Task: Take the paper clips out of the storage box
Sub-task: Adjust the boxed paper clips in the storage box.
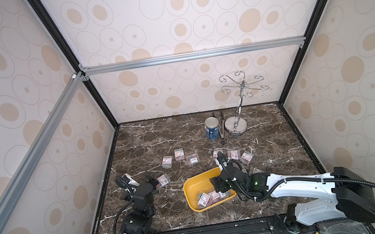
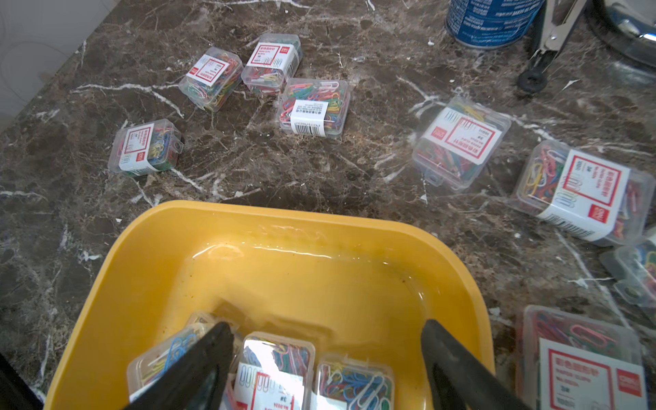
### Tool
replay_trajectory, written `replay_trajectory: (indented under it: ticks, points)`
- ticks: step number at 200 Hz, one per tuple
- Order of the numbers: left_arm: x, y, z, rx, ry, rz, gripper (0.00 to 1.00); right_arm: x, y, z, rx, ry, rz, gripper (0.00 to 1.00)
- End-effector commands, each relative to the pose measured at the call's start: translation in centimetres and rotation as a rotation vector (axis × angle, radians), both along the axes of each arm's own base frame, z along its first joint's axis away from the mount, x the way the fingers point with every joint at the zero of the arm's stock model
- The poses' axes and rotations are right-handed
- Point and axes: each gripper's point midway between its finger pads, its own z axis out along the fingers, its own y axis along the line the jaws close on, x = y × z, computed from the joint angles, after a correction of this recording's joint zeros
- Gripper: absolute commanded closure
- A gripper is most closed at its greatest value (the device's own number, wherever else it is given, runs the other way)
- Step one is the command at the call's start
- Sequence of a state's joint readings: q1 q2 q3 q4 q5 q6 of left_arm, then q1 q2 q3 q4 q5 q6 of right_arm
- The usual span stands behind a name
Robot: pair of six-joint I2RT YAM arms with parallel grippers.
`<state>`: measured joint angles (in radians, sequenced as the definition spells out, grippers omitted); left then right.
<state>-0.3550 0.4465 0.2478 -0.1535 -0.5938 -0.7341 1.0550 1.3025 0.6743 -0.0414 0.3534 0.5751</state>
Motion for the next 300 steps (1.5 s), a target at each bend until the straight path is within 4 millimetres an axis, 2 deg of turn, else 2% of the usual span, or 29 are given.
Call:
replay_trajectory:
  ticks: [1, 13, 27, 43, 60, 84, 95, 126, 163, 200, 225, 256, 280, 300]
  points:
    - [1.4, -3.3, 0.8, -0.003, -0.006, -0.203, 0.06, 1.3, -0.5, 2.2, -0.005, -0.087, -0.054, 0.15]
    - [2.0, -6.1, 1.1, -0.044, 0.02, -0.353, 0.05, 2.1, -1.7, 3.2, -0.06, -0.169, -0.082, 0.13]
    - [2.1, -8.9, 2.0, -0.088, 0.076, -0.496, 0.07, 3.5, -4.1, 4.5, -0.153, -0.27, -0.161, 0.12]
    - [1.7, -11.6, 2.0, -0.14, 0.126, -0.59, 0.09, 5.2, -7.6, 5.7, -0.227, -0.334, -0.268, 0.12]
    - [0.7, -14.7, 2.0, -0.183, 0.146, -0.714, 0.12, 6.8, -11.8, 6.0, -0.243, -0.349, -0.387, 0.12]
    - [-1.1, -17.1, 1.9, -0.171, 0.175, -0.782, 0.14, 7.9, -17.4, 5.5, -0.221, -0.352, -0.537, 0.12]
    - [-1.9, -17.9, 2.0, -0.148, 0.183, -0.804, 0.18, 8.1, -19.3, 5.2, -0.225, -0.372, -0.594, 0.12]
    - [-3.8, -20.3, 1.3, -0.074, 0.264, -0.879, 0.19, 8.1, -24.2, 4.1, -0.279, -0.364, -0.8, 0.1]
    - [-5.6, -23.7, -0.1, 0.03, 0.372, -0.954, 0.21, 8.7, -25.1, 2.8, -0.246, -0.311, -0.833, 0.09]
    - [-6.7, -26.2, -0.1, 0.033, 0.465, -1.019, 0.21, 9.1, -25.2, 2.2, -0.293, -0.271, -0.847, 0.09]
    - [-8.4, -26.3, -1.1, 0.039, 0.587, -1.052, 0.21, 9.4, -25.1, 1.9, -0.315, -0.252, -0.848, 0.1]
    - [-10.1, -25.7, -3.3, 0.083, 0.707, -1.098, 0.19, 9.5, -25.0, 1.7, -0.325, -0.24, -0.844, 0.1]
    - [-10.3, -25.8, -4.9, 0.13, 0.78, -1.102, 0.21, 9.4, -24.9, 1.7, -0.322, -0.233, -0.839, 0.1]
    - [-9.9, -26.7, -5.3, 0.143, 0.787, -1.113, 0.21, 9.4, -24.9, 1.6, -0.318, -0.235, -0.839, 0.1]
